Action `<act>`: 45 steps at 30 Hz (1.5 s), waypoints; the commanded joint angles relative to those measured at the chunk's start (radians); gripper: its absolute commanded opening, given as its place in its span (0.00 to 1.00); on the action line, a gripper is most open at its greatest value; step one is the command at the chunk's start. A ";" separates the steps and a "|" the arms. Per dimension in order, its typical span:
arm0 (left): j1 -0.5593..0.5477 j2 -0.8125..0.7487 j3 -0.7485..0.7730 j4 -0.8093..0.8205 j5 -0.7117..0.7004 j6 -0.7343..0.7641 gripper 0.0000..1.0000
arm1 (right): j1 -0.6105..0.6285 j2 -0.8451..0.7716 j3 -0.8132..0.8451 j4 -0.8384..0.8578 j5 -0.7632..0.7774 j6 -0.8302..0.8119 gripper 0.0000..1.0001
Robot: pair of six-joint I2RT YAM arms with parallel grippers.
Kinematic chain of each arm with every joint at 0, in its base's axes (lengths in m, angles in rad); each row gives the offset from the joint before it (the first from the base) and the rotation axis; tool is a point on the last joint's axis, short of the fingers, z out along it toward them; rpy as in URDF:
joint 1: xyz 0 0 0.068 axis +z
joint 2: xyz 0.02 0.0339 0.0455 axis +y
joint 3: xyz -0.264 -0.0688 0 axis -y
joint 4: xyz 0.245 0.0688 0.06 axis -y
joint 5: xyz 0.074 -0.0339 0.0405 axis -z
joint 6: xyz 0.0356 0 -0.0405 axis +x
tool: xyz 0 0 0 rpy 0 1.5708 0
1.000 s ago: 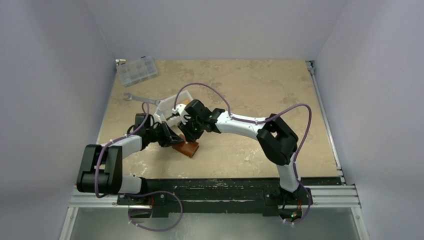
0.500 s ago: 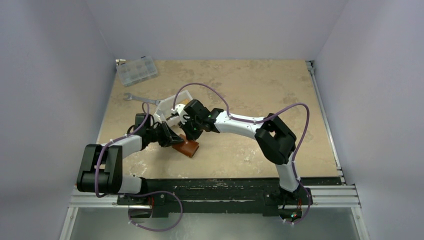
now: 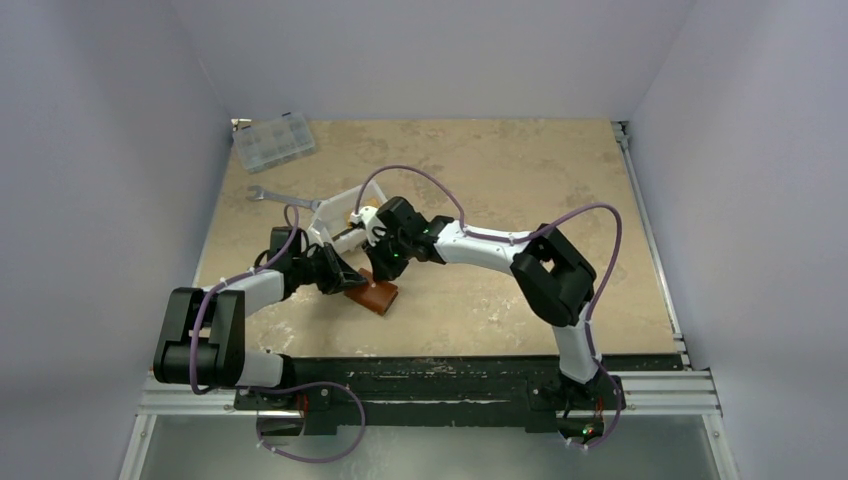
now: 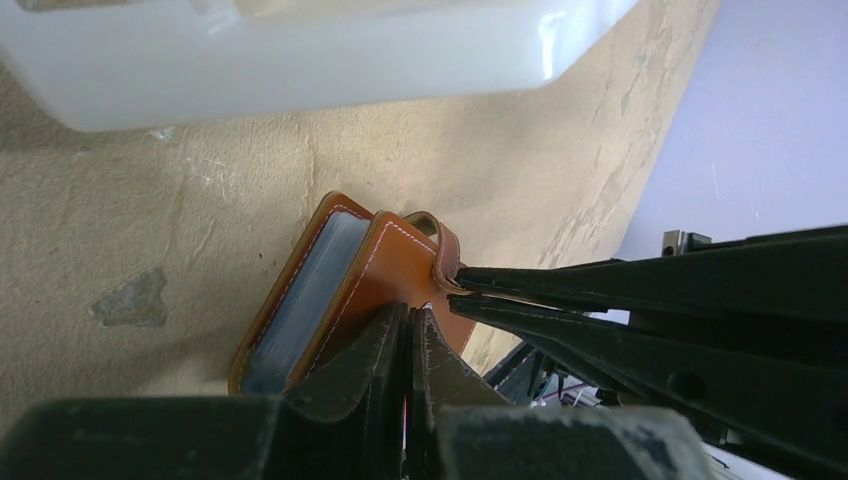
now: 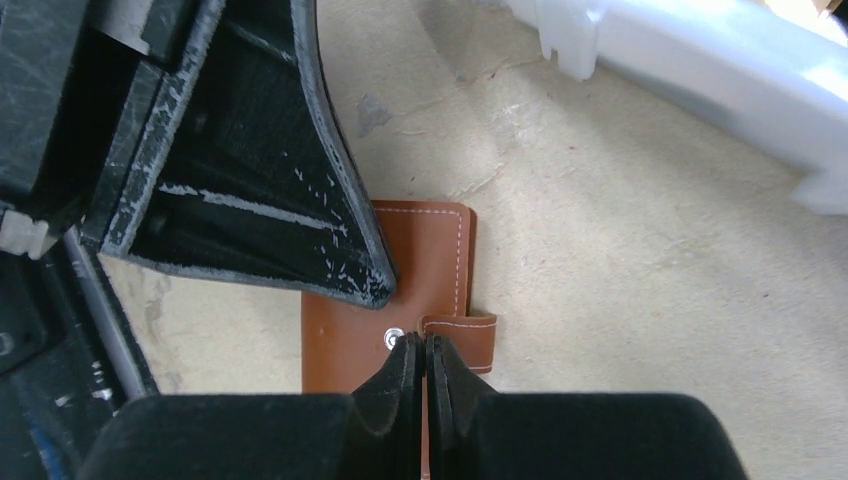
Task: Put the credit cards into the card holder
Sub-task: Close the card holder at the center of the board.
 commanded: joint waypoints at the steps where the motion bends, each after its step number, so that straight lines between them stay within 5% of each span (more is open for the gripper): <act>1: -0.005 0.021 -0.001 -0.005 -0.060 0.026 0.04 | -0.058 -0.070 -0.055 0.082 -0.215 0.076 0.00; 9: -0.005 0.027 0.004 -0.019 -0.080 0.038 0.02 | -0.153 -0.055 -0.126 0.196 -0.451 0.219 0.00; 18: -0.009 0.030 0.005 -0.017 -0.082 0.034 0.01 | -0.162 -0.009 -0.131 0.277 -0.532 0.304 0.00; 45: -0.027 0.031 -0.016 0.012 -0.096 0.007 0.00 | -0.094 0.035 -0.101 0.205 -0.350 0.256 0.00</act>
